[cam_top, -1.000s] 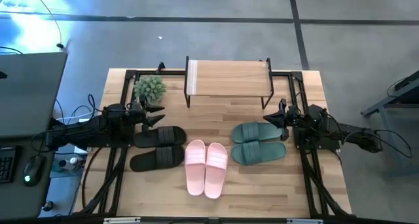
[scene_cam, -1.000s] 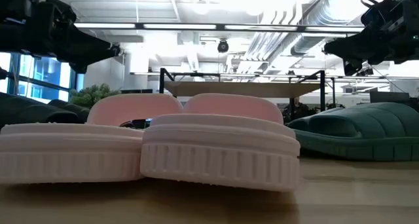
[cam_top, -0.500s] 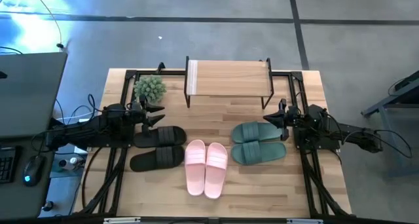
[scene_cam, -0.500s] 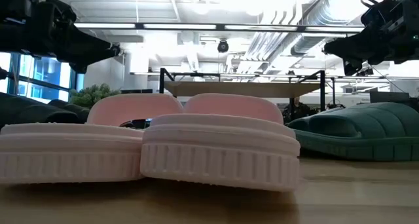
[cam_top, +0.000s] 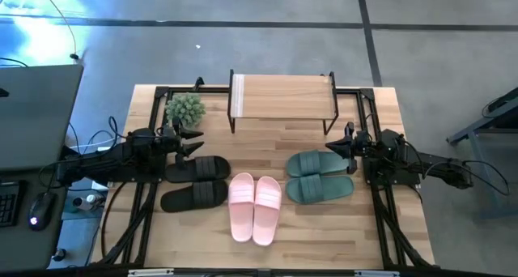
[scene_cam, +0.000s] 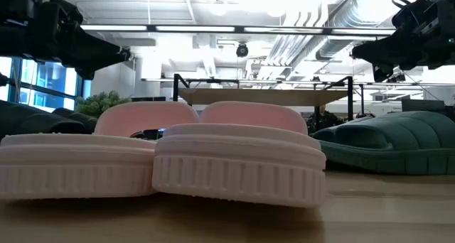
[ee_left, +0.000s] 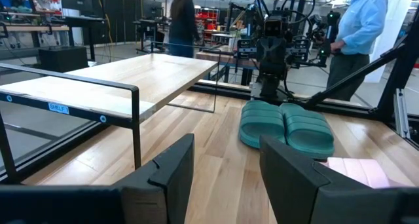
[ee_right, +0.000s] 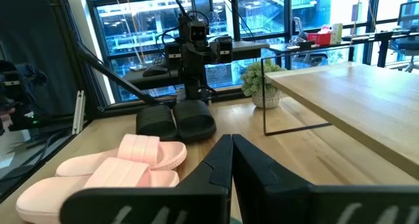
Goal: Pick and place slides into the shelf
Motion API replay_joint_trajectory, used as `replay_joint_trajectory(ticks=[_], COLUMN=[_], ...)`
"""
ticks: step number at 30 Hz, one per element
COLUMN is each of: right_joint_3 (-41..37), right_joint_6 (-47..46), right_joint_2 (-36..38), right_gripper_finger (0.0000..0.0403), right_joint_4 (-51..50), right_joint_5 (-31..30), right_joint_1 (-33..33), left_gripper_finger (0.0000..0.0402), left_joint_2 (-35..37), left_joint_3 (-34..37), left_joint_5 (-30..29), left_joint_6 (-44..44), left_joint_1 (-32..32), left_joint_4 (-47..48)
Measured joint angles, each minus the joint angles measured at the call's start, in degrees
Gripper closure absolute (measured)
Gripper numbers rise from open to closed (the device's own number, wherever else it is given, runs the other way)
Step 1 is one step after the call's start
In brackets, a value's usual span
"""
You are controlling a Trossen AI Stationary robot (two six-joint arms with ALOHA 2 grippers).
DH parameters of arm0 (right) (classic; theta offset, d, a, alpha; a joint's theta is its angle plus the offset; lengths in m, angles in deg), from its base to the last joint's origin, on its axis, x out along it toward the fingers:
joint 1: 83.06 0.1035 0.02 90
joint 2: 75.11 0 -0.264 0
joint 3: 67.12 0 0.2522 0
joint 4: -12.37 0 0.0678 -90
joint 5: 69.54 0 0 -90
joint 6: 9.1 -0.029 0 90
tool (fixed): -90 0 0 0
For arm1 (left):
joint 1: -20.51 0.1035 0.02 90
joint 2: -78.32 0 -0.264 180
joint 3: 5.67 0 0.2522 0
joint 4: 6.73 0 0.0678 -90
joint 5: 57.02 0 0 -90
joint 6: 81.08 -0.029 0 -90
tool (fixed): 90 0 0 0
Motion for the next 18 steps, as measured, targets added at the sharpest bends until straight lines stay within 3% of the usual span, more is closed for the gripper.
replay_joint_trajectory(ticks=[7, 14, 18], right_joint_3=[0.0, 0.0, -0.1], right_joint_6=[-2.7, -15.1, -20.2], right_joint_2=[0.0, 0.0, 0.0], right_gripper_finger=[0.0402, 0.0402, 0.0402], right_joint_4=[0.1, 3.2, 4.1], right_joint_5=[0.0, -3.4, -3.9], right_joint_1=[0.0, 0.0, 0.0], left_gripper_finger=[0.0243, 0.0243, 0.0243], left_joint_2=[0.0, 0.0, 0.0], left_joint_3=[0.0, 0.0, 0.0], left_joint_5=[0.1, 6.9, 8.0], left_joint_6=[0.9, 25.9, 33.9], left_joint_1=[0.0, 0.0, 0.0], left_joint_4=[-1.3, -1.3, -1.3])
